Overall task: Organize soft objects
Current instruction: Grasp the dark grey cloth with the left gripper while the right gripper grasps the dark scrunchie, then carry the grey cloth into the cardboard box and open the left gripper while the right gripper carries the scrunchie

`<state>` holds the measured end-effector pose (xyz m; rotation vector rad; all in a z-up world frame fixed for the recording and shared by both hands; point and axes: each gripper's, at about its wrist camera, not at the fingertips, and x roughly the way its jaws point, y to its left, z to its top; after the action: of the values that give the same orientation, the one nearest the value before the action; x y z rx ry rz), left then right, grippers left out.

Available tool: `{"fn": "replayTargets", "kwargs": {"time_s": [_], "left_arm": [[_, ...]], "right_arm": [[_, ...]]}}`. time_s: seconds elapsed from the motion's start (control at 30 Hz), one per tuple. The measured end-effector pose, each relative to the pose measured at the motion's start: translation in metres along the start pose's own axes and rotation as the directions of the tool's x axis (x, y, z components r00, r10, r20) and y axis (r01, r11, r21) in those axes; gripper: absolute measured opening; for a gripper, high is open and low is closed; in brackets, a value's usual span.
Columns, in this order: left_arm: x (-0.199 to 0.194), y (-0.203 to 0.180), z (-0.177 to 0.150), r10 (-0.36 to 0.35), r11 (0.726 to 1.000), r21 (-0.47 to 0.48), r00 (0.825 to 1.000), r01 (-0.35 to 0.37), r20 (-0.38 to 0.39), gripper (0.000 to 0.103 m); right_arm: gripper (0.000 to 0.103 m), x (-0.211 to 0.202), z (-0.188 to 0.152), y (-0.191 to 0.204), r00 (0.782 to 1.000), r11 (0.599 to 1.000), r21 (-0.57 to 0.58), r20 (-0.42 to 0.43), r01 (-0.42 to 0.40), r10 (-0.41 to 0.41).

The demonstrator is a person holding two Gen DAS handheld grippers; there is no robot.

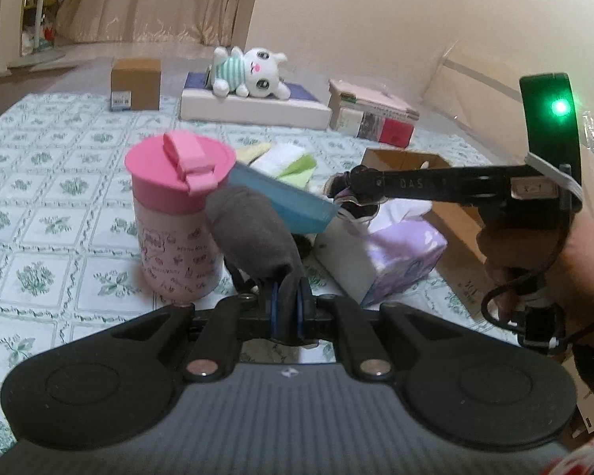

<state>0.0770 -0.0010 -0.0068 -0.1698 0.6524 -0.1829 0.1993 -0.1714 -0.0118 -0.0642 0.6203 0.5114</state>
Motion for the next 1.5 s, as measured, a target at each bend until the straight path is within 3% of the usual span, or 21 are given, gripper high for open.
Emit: {"fn": "replayTargets", "kwargs": {"time_s": [0.33, 0.63, 1.03, 1.5], "left_arm": [[-0.031, -0.03, 0.016, -0.028, 0.999, 0.032, 0.997, 0.026, 0.067, 0.007], [-0.03, -0.08, 0.029, -0.106, 0.991, 0.096, 0.992, 0.099, 0.067, 0.007], [0.018, -0.157, 0.047, -0.242, 0.954, 0.185, 0.97, 0.234, 0.019, 0.007], [0.089, -0.21, 0.089, -0.346, 0.922, 0.179, 0.938, 0.343, -0.013, 0.007]], "right_arm": [[0.014, -0.065, -0.003, -0.011, 0.995, 0.996, 0.06, 0.077, 0.063, -0.067], [0.014, -0.122, -0.022, -0.051, 0.977, 0.977, 0.127, 0.108, 0.172, -0.186], [0.014, -0.16, -0.056, -0.13, 0.926, 0.911, 0.208, 0.048, 0.356, -0.373], [0.014, -0.168, -0.05, -0.2, 0.89, 0.854, 0.323, 0.065, 0.409, -0.451]]}}
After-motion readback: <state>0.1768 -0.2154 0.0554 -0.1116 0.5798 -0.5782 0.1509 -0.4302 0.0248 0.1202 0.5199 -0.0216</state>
